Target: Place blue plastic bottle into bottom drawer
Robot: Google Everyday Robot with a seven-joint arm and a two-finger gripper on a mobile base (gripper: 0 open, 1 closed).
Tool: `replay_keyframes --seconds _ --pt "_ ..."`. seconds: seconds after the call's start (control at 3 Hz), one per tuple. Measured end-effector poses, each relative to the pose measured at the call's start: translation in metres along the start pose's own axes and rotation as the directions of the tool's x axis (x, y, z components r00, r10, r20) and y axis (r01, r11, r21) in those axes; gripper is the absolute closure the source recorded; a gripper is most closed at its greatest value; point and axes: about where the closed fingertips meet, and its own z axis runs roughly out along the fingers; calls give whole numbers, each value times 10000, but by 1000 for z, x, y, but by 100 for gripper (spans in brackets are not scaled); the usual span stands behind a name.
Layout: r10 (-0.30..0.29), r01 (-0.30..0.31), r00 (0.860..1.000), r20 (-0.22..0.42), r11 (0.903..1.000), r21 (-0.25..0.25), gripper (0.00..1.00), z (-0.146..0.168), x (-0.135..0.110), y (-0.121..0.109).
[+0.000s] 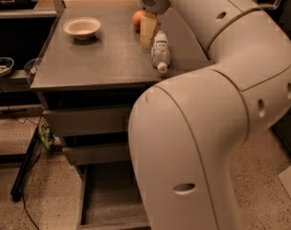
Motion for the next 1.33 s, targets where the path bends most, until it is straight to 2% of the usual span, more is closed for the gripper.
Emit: replay_keyframes --seconds 0.33,0.67,1.0,1.33 --pt "-232 230 9997 -82 9994 -261 0 27 -10 -13" --pt "-237 238 9996 138 9997 -51 0 31 -18 -19" --pt "-138 146 9994 328 9996 -251 0 43 -14 -22" --pt "3 32 9986 524 9978 -669 0 89 -4 -30"
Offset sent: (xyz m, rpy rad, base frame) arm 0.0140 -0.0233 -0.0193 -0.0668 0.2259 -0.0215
